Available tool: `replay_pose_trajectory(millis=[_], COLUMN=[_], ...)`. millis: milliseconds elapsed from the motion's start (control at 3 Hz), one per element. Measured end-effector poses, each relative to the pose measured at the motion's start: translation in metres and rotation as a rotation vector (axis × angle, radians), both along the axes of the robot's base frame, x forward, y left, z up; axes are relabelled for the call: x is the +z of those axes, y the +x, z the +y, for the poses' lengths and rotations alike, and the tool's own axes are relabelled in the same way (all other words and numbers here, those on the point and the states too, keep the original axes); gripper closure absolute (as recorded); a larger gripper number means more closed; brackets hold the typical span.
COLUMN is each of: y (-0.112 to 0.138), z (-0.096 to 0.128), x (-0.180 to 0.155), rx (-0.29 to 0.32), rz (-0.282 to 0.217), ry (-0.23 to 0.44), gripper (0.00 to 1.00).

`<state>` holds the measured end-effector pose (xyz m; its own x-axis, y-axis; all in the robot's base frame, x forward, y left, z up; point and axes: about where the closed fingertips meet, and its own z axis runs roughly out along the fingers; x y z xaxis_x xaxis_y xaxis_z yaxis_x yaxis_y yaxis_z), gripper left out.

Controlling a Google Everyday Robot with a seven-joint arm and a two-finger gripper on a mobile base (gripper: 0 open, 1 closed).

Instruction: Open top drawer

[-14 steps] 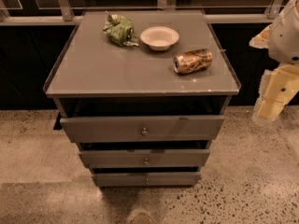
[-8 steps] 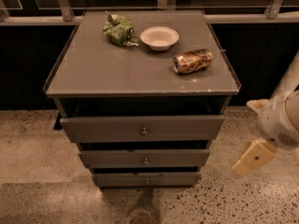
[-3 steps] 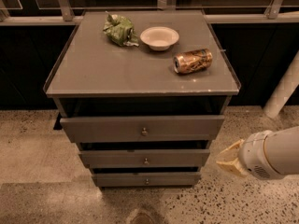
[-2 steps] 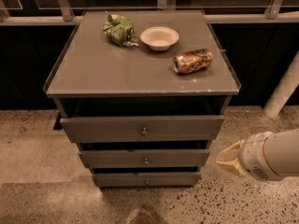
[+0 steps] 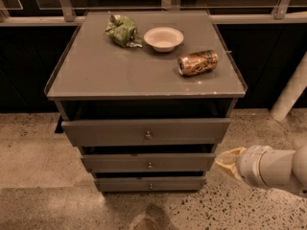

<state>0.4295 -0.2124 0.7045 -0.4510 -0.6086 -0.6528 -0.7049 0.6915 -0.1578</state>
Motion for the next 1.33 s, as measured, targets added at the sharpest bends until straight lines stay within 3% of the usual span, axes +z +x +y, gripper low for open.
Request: replay_pose_trajectory(millis=[333, 1000, 1333], y=[0.052, 0.062, 0.099], z=[-0.008, -0.01, -0.005], x=[0.0, -0.003, -0.009], rx=[-0.04, -0.074, -0.071], rz=[-0.121, -0.14, -0.187], ry=[0.014, 0.023, 0.065], gripper=[1.0, 1.0, 1.0])
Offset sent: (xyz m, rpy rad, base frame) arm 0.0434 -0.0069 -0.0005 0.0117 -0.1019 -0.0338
